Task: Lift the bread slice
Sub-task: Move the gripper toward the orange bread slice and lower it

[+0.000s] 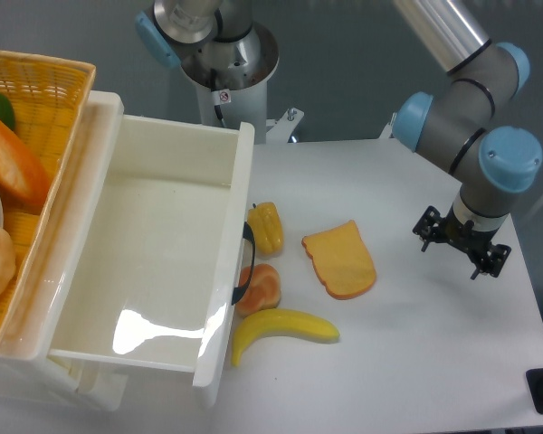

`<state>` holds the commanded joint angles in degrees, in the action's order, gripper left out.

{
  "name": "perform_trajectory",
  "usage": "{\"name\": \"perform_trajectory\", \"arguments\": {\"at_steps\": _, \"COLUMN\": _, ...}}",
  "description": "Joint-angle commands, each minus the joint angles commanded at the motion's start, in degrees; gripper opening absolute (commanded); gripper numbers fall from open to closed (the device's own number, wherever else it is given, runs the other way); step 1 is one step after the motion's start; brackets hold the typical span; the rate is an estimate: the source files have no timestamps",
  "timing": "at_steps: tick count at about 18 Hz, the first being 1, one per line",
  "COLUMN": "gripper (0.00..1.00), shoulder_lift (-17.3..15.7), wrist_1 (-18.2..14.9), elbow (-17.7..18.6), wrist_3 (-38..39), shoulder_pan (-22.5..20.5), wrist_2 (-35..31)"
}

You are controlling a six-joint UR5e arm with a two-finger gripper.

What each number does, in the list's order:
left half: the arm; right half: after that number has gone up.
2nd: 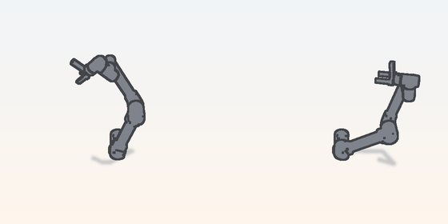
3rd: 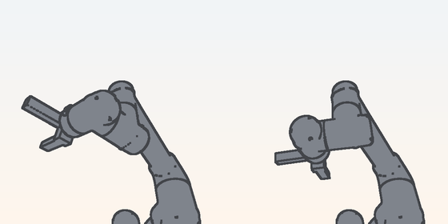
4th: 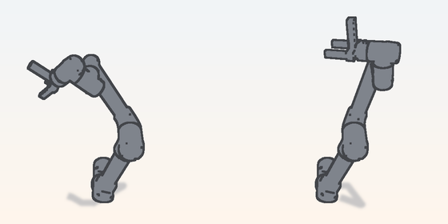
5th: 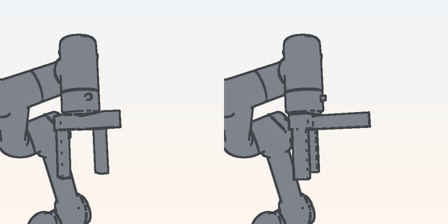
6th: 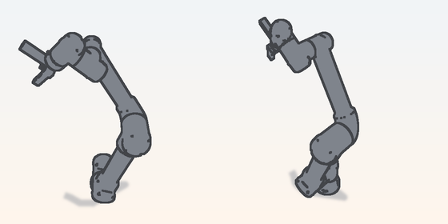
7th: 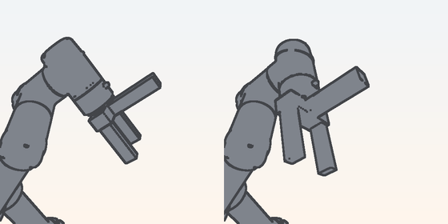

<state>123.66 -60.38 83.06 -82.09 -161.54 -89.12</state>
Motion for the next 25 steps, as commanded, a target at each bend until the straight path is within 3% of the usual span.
{"name": "perform_trajectory", "arguments": {"at_steps": 12, "gripper": 1.00, "shoulder_lift": 0.09, "wrist_1": 0.18, "elbow": 4.48, "wrist_3": 1.41, "shoulder_pan": -0.44, "wrist_2": 3.60}}
{"name": "perform_trajectory", "arguments": {"at_steps": 20, "gripper": 1.00, "shoulder_lift": -1.66, "wrist_1": -0.53, "elbow": 6.42, "wrist_3": 7.55, "shoulder_pan": 0.17, "wrist_2": 3.69}}
{"name": "perform_trajectory", "arguments": {"at_steps": 22, "gripper": 1.00, "shoulder_lift": -2.28, "wrist_1": -0.70, "elbow": 7.12, "wrist_3": 12.02, "shoulder_pan": 0.35, "wrist_2": 4.48}}
{"name": "perform_trajectory", "arguments": {"at_steps": 25, "gripper": 1.00, "shoulder_lift": -1.85, "wrist_1": -4.12, "elbow": 7.12, "wrist_3": 14.06, "shoulder_pan": 2.80, "wrist_2": 5.10}}
